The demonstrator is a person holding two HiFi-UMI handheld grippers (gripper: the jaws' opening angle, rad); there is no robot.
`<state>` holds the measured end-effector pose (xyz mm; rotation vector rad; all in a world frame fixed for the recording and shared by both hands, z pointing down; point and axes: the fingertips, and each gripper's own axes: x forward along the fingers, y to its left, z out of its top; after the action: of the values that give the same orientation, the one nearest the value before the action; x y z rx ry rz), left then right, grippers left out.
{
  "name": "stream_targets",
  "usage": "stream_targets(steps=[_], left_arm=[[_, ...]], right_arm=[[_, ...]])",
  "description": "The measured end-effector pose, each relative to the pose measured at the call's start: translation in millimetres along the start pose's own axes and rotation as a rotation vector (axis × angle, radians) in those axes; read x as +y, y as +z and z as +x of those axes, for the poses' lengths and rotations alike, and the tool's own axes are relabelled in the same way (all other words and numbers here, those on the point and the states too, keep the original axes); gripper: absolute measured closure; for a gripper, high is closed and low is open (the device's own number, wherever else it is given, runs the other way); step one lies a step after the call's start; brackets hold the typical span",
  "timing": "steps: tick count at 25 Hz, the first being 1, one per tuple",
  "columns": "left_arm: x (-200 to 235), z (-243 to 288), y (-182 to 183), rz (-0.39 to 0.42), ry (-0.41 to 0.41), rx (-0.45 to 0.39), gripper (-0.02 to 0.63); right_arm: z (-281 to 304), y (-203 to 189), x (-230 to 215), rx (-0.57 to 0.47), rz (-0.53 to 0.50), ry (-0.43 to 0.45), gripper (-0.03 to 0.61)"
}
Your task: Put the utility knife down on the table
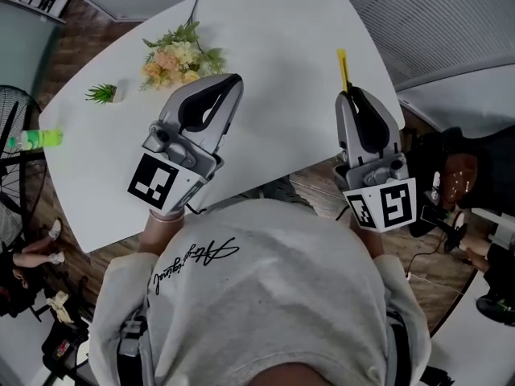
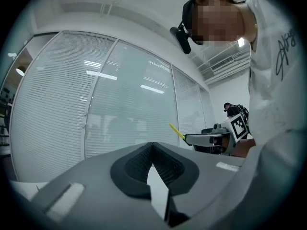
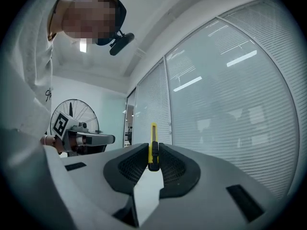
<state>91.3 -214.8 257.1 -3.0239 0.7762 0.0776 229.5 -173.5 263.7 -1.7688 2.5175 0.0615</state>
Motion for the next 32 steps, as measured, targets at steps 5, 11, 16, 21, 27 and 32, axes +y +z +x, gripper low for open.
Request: stream_targets(steps=[5,11,16,21,27,32], left_arm=[[1.4,4.9,3.3,0.006,0.039,-0.021,0.615],[3.2,5.7,3.4,0.008,0.073,-0.015,0.615],[1.5,4.9,9.6,0.006,0.065,-0.049,0.615],[6.0,1.3,5.6,0.023,0.088,-0.027,0.616],[8.6,-5.5,6.0,0.033,0.117,-0.019,0.616],[12.4,-9.7,10.0,0.033,0.141,-0.023,0.615]], right_arm=[[6.4,-4.3,-5.0,0.008,-0.001,0.049,0.511],[12.1,-6.5,-5.9,0.011,-0.018,0.078,0.511],[21.2,-16.6,-2.5,0.047,-0.056,0.103,0.511],[27.5,-29.5,1.8,0.079,-0.069,0.122,0.511],[32.0,-44.1,5.8,0.113,-0.069,0.137,0.511],[35.3,-56.4,8.4,0.138,-0.069,0.145,0.511]])
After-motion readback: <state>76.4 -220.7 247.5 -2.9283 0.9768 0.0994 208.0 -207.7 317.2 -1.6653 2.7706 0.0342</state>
